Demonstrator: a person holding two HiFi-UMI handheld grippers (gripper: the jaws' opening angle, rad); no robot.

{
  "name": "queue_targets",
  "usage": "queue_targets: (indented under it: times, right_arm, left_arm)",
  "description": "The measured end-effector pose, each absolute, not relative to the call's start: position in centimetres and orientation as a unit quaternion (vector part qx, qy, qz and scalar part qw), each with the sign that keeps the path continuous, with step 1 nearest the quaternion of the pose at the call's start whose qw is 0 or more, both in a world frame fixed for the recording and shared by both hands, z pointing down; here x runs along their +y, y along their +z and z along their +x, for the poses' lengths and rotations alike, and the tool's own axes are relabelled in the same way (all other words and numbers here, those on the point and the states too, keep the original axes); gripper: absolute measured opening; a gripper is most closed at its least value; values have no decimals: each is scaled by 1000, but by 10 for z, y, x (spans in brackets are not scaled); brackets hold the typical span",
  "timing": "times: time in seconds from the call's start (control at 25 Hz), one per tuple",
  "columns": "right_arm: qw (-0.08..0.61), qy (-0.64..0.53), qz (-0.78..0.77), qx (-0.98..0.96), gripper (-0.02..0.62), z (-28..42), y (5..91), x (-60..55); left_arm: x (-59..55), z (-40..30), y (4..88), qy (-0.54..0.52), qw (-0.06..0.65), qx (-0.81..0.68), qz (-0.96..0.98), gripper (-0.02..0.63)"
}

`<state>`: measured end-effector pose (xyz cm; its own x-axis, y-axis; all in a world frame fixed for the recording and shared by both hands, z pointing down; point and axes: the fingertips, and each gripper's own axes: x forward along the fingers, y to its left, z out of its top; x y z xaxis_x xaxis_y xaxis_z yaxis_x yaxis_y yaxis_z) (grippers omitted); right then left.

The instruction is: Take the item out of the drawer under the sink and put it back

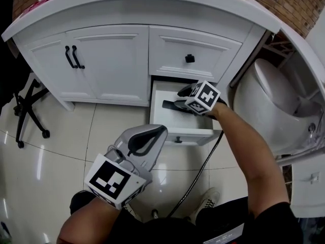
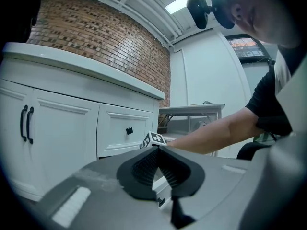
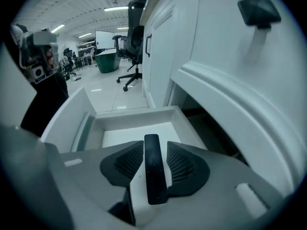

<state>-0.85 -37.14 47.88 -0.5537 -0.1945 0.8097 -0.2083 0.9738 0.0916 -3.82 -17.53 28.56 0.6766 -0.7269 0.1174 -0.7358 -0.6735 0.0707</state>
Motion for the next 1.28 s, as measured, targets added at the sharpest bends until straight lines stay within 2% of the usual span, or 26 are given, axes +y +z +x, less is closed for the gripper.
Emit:
queue_targets:
  times: [0.28, 0.44, 0.6, 1.08, 1.28]
  right_arm:
    - [485, 53, 104, -867, 148, -4, 520, -381]
    - [497, 77, 95, -859, 203, -2, 534, -378]
    - [514, 77, 82, -850, 216, 0, 545, -374]
    - [527, 96, 92, -839, 218, 2, 550, -374]
    - [534, 94, 87, -835, 178, 2, 549, -369]
  left_arm:
    - [-178, -39, 282, 23, 53, -399, 915, 6]
    - [-180, -45, 289, 34, 70, -402, 912, 6]
    - [-182, -45, 286, 25, 69, -405, 912, 6]
    - [-182, -46, 285, 19, 72, -405, 911, 6]
    - [-179, -48, 283, 17, 71, -405, 911, 5]
